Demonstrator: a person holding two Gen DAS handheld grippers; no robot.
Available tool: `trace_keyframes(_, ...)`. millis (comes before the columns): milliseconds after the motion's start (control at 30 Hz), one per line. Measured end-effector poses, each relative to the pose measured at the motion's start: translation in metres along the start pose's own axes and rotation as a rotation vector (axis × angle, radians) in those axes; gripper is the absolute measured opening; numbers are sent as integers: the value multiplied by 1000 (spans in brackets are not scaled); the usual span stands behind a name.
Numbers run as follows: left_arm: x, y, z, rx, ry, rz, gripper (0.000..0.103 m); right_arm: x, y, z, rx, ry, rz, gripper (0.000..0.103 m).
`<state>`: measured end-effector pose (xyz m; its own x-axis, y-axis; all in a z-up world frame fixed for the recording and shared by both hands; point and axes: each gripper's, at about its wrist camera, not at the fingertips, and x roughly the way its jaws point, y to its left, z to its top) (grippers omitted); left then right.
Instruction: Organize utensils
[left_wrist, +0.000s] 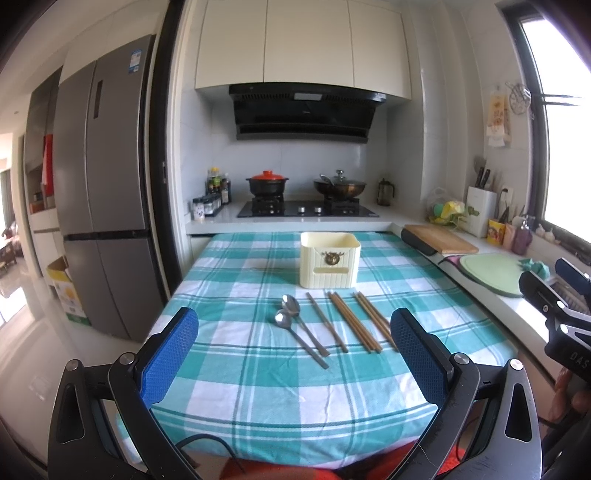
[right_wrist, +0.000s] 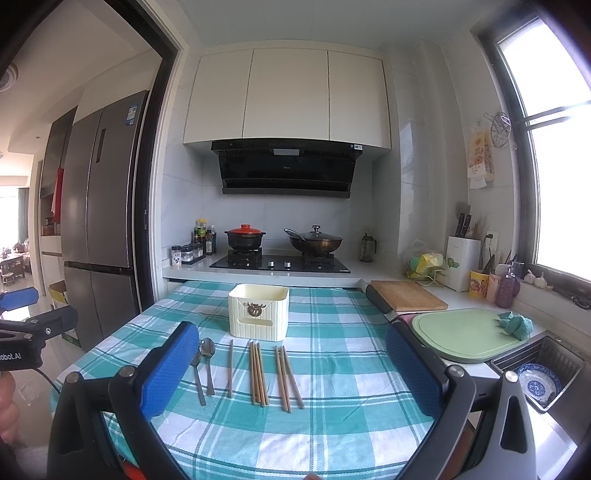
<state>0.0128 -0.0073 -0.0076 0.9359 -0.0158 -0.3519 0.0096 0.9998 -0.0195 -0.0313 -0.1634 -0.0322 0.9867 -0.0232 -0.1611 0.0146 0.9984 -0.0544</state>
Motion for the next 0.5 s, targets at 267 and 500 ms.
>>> trace_keyframes(267,1,-4,0,5,8,-4,103,1,0,-1,1,0,2,103)
trace_keyframes(500,3,-3,2,17,3,-5,103,2,-2,0,5,1,-3,103)
